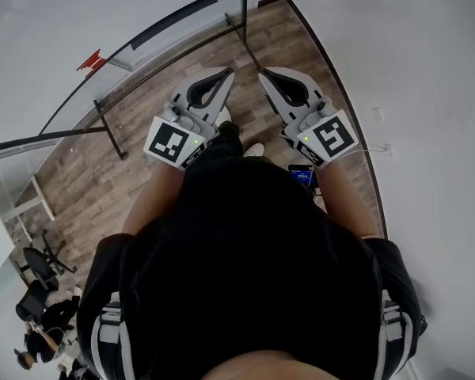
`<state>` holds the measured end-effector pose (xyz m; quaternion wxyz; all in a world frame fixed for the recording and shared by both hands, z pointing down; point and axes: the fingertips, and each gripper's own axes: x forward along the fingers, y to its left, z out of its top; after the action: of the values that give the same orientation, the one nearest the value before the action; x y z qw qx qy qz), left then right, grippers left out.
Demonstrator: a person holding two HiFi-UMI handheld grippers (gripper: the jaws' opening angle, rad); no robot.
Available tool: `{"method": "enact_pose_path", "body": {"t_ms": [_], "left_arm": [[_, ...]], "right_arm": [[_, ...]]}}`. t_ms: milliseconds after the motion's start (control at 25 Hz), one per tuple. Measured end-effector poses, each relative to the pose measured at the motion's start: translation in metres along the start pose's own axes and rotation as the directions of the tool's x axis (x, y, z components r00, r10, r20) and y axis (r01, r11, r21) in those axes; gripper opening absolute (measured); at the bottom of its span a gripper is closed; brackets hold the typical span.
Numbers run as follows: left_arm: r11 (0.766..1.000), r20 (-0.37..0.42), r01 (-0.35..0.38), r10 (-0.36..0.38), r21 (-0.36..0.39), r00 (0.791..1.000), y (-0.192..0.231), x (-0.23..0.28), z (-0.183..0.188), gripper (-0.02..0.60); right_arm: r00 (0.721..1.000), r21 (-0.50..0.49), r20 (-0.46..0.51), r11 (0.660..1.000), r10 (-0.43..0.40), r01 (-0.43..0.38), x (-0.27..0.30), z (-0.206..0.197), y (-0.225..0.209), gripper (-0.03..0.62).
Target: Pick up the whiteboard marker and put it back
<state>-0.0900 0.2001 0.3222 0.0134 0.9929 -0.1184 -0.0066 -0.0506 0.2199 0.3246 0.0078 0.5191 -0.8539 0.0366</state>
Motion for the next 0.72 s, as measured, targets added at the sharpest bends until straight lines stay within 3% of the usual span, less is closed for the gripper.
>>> {"method": "enact_pose_path", "body": {"t_ms": [720], "left_arm": [[0.999, 0.004, 0.037, -0.037, -0.011, 0.999, 0.116, 0.069, 0.002, 0.005]], "right_arm": [[0.999, -0.004, -0.023, 0.999, -0.042, 0.042, 0.095, 0.012, -0.088, -0.005]]}}
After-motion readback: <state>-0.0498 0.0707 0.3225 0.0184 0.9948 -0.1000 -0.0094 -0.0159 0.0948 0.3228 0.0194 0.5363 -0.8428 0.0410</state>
